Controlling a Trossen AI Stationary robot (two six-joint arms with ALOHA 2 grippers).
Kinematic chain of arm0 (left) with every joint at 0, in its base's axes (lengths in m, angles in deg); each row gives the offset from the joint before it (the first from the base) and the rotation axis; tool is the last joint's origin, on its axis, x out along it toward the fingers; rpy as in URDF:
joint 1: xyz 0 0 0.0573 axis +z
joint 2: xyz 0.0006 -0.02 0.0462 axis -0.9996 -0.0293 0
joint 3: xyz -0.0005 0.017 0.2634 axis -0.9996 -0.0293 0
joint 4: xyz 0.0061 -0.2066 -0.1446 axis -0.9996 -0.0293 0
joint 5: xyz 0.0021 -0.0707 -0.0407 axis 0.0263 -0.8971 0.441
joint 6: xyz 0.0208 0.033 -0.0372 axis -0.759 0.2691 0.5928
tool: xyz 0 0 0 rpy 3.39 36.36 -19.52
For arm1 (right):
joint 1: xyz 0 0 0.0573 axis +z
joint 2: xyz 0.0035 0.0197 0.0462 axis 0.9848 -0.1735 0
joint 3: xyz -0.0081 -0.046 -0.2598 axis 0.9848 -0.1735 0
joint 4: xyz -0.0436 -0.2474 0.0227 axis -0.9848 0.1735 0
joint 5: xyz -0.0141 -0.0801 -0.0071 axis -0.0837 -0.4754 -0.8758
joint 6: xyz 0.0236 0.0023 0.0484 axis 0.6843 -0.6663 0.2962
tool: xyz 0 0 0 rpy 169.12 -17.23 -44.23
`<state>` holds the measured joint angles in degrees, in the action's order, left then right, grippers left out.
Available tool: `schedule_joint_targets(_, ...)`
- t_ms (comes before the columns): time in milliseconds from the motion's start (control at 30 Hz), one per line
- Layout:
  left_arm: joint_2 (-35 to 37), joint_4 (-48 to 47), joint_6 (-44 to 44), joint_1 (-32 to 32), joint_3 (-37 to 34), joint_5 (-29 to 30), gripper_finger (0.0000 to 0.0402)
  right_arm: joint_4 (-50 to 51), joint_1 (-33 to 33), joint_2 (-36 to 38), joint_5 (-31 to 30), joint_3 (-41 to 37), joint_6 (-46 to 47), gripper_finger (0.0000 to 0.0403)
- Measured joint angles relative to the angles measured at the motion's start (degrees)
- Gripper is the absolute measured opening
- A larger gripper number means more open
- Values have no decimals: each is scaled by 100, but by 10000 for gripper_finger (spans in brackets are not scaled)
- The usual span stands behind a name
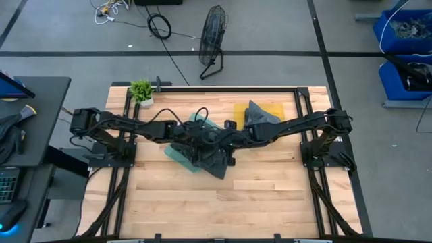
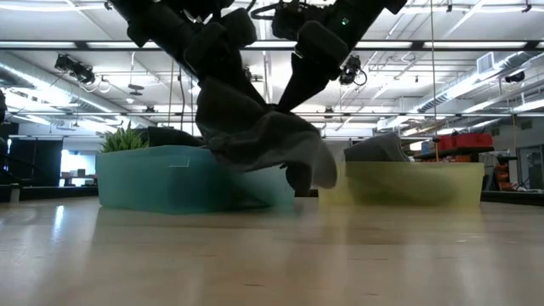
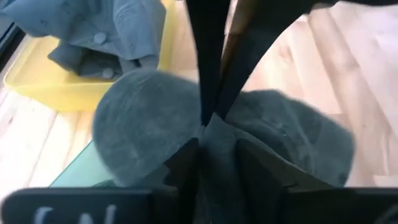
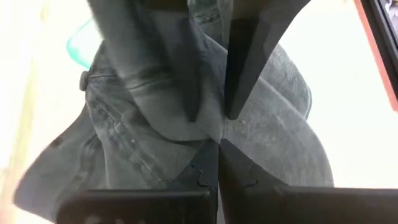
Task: Pick & Place hat
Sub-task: Put the black cap into the green bin
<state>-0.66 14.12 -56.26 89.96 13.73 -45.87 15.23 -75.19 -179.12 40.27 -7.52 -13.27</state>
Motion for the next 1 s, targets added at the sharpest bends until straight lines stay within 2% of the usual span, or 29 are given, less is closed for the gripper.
schedule_joint_targets(233, 14, -197, -40, 116, 2, 68, 13, -84, 1, 0, -4, 0, -233, 3)
schedule_joint_targets(367, 80, -235, -54, 99, -20, 162, 10, 173, 14, 19, -348, 28, -291, 27)
schedule_joint_targets(500, 370, -560, 73, 107, 65, 207, 5, 1668, 122, 126, -1175, 252, -197, 64)
schedule_joint_targets(600, 727, -1128, 74, 97, 314, 600, 5, 2522, 247, 298, -1995, 430, 250, 91)
schedule_joint_targets(667, 983, -1621, 70, 99, 480, 861, 6, 2913, 328, 420, -2296, 472, 439, 107)
schedule_joint_targets(800, 1308, -2600, -28, 194, 735, 1049, 5, 2987, 376, 596, -2355, 472, 685, 130)
schedule_joint_targets(1000, 1321, -3807, 133, 314, 736, 1016, 5, 2101, 233, 581, -2283, 451, 633, 138)
